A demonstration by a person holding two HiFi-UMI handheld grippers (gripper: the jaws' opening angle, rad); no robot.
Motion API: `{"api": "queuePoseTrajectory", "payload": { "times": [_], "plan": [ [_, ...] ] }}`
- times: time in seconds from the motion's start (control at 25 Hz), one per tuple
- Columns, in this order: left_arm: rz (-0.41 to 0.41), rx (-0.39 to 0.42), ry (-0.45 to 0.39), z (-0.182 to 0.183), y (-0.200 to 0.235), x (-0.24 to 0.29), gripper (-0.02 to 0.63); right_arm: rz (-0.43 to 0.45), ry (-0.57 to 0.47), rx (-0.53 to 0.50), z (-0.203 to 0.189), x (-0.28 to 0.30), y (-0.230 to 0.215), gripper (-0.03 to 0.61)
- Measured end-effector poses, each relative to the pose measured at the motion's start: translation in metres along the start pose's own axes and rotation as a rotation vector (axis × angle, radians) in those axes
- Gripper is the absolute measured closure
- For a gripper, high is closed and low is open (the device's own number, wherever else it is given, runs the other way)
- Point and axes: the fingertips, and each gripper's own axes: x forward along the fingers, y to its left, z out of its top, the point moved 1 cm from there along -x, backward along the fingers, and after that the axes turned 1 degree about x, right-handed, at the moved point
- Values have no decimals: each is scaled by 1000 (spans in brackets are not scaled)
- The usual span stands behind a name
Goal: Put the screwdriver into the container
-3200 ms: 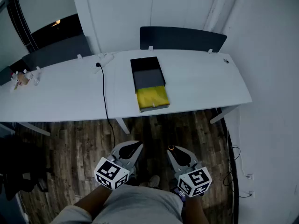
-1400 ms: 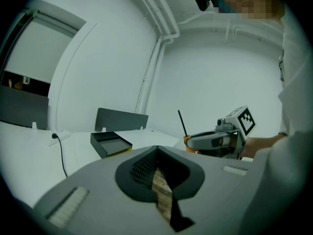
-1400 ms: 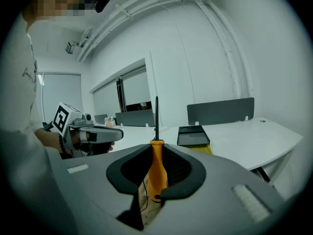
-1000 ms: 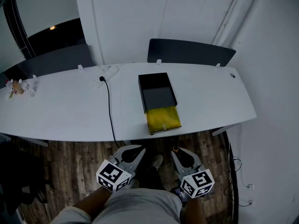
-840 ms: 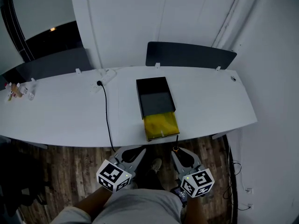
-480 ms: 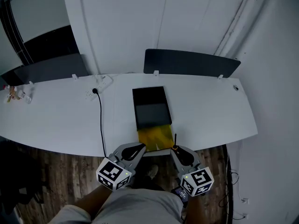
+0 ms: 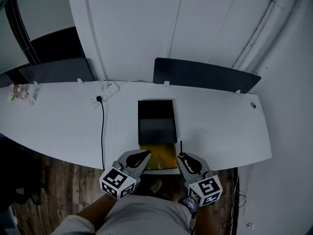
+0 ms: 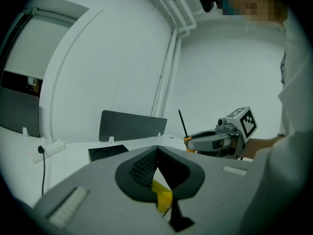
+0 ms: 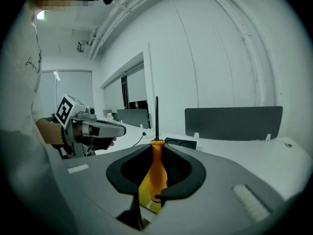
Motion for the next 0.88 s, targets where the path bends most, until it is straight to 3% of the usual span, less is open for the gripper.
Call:
{"api": "queuePoseTrajectory", "payload": {
  "times": [0.48,0.88],
  "plan": [
    [40,-10,12,1,14,17,612,48,43,-30,0,23,-14,492],
    [12,19,50,6,39,25,612,16,110,-45,-5,44,-15,492]
  ]
}}
